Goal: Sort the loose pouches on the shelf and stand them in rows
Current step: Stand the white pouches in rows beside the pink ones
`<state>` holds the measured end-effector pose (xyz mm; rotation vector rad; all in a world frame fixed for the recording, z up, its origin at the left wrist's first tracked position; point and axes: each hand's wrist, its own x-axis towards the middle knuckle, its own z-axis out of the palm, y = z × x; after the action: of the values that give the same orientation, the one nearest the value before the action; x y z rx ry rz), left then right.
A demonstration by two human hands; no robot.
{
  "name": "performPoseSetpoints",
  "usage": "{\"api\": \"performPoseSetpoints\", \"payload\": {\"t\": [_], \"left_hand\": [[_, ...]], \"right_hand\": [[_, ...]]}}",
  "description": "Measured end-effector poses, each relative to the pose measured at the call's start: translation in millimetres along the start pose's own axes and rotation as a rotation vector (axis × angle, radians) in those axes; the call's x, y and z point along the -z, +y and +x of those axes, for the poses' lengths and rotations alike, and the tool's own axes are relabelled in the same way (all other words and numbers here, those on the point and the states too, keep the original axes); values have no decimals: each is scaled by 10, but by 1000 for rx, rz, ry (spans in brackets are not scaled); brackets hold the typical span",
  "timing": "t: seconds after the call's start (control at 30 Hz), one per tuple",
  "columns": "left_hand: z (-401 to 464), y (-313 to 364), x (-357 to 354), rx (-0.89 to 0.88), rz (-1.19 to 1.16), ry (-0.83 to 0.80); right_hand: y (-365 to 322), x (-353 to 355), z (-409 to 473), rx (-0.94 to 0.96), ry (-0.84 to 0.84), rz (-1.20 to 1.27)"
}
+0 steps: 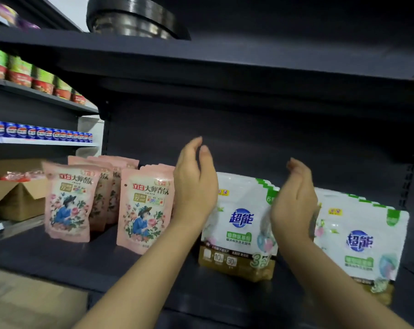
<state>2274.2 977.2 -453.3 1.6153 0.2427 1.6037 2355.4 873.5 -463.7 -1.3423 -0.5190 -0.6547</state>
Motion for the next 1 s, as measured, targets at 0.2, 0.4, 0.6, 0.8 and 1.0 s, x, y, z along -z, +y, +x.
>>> {"api": "performPoseSetpoints", "payload": {"t": [0.2, 0.4, 0.6, 0.8, 1.0], "left_hand": [[241, -198, 468, 20, -28, 96], [352, -605, 1031, 82, 47, 163], [209, -1023, 1204, 227, 71, 23], [244, -1284, 1211, 505, -71, -83], [466, -1665, 1155, 1000, -364, -226]], "right_hand": [[-18, -337, -272, 141, 3, -60], [-140, -864, -793, 346, -28, -56], [138, -1331, -1323, -128, -232, 41], [713, -1629, -1408, -648, -304, 212], [443, -1574, -1222, -907, -413, 328]]}}
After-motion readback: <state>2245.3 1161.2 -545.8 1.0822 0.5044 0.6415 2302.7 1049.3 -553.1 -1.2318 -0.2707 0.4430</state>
